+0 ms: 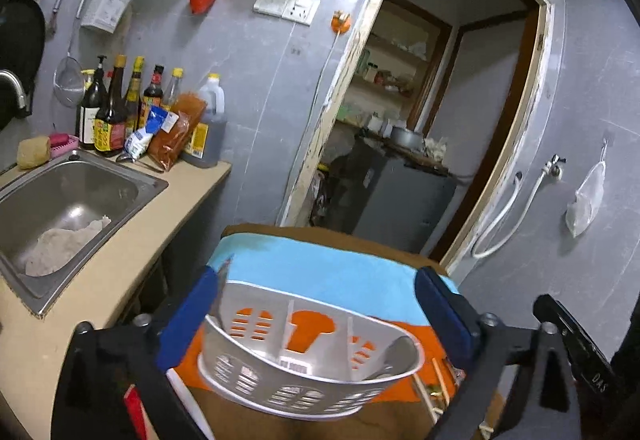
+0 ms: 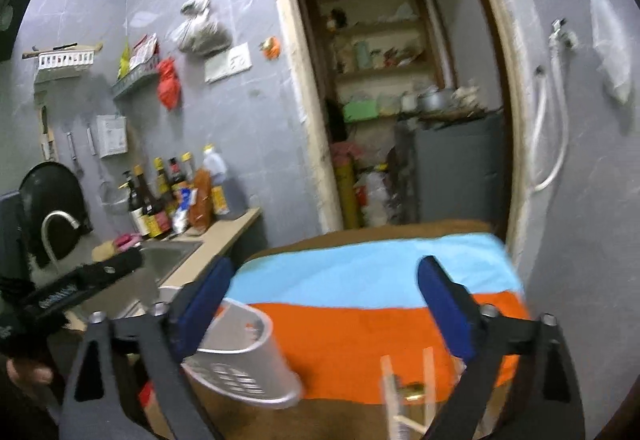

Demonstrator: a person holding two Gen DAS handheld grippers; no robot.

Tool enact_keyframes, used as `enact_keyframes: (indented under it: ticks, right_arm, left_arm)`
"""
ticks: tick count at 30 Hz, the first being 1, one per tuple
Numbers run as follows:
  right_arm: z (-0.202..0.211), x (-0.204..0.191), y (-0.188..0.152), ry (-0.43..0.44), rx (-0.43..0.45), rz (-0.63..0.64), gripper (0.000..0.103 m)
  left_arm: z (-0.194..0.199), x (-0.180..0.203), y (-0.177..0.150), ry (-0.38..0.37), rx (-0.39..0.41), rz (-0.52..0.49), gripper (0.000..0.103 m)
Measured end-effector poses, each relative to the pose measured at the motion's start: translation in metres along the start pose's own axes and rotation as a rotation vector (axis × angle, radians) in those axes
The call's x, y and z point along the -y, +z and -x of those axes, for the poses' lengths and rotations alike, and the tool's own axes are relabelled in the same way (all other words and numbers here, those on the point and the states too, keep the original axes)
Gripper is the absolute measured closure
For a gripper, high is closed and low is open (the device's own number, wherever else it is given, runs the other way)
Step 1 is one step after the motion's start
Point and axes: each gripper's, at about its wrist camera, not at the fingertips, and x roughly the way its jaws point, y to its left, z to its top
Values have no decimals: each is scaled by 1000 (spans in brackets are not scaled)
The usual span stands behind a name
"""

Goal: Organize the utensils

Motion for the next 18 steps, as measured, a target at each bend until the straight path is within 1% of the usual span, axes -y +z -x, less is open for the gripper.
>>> enact_keyframes:
  ticks: [4,7,9,13,16,18]
  right_arm:
    - [19,16,7,-53,52,63,8]
    - [31,28,13,-77,83,106,2]
    - [38,38,16,-82,91,118,2]
    - [52,60,19,-85,79,132,2]
    - [50,81,18,-81,45,136,2]
    - [46,97,15,-69,6,134,2]
  left_arm:
    - [8,23,-8,39,28,-25,1]
    - [14,42,-16,59,56,-56,1]
    - [16,54,-23,69,69,-71,0]
    - [18,77,-38,92,67,-93,0]
    - [18,91,-53,109,50,-103,0]
    - [17,100,-64,118,30,-112,0]
